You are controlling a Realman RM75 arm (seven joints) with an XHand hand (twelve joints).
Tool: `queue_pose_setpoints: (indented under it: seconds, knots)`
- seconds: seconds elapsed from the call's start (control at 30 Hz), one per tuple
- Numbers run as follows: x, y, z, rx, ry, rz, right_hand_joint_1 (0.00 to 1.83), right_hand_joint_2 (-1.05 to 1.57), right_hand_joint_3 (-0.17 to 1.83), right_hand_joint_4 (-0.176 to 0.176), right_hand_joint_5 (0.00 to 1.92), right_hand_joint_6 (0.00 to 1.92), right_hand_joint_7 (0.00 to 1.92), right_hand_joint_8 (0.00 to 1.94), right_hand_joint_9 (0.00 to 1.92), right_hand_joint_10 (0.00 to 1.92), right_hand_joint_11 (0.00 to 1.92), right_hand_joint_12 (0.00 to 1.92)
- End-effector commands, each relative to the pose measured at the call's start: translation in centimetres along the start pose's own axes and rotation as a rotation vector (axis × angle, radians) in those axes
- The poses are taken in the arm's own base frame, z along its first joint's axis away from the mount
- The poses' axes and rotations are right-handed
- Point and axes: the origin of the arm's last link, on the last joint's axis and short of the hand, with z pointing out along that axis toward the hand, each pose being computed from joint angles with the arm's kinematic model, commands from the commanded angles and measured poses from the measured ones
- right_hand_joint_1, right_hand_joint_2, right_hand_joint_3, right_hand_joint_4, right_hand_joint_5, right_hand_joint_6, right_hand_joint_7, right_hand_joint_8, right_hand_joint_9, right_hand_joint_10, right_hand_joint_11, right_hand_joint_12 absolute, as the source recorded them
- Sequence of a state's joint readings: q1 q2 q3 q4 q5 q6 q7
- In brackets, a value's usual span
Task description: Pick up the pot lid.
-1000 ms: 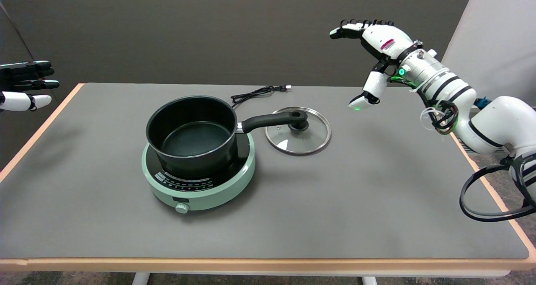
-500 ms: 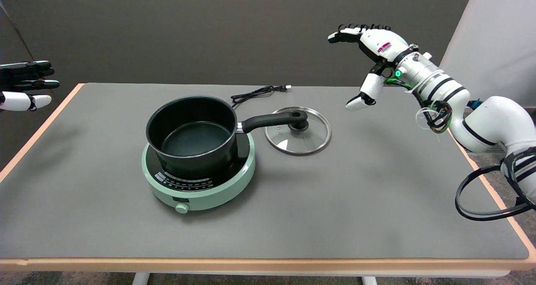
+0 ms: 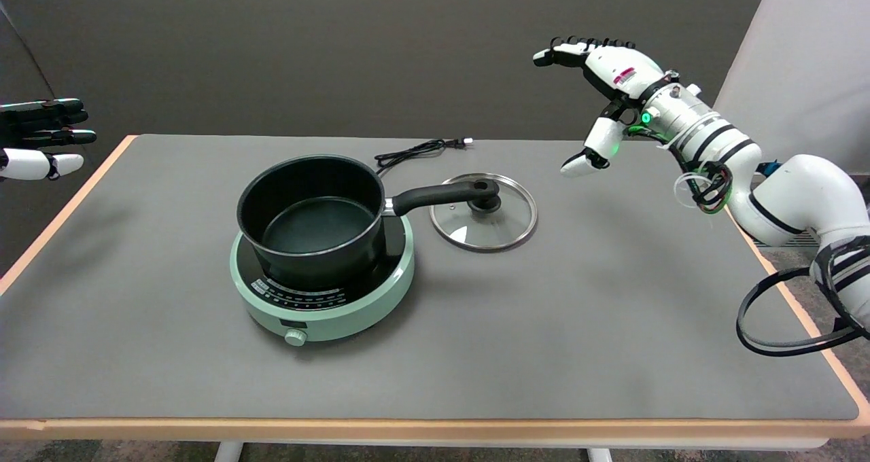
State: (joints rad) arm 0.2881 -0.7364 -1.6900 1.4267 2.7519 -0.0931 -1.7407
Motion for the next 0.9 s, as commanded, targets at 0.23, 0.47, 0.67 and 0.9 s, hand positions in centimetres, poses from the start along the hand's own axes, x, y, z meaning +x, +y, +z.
queue_pose_setpoints:
  seconds: [0.23, 0.47, 0.67, 0.9]
  knots:
    - [-0.39, 0.01, 0.32, -0.002, -0.002, 0.013, 1.16, -0.39, 0.91, 0.124, 0.32, 0.32, 0.32, 0.32, 0.32, 0.32, 0.32, 0.32]
    - [-0.58, -0.06, 0.26, -0.001, -0.006, 0.016, 1.16, -0.39, 0.90, 0.125, 0.31, 0.31, 0.31, 0.31, 0.31, 0.31, 0.31, 0.31]
    - [-0.51, -0.32, 0.23, 0.005, -0.003, 0.016, 1.16, -0.39, 0.90, 0.126, 0.31, 0.31, 0.31, 0.31, 0.31, 0.31, 0.31, 0.31]
    - [-0.24, -0.41, 0.34, 0.007, 0.003, 0.016, 1.16, -0.38, 0.89, 0.128, 0.31, 0.31, 0.31, 0.31, 0.31, 0.31, 0.31, 0.31]
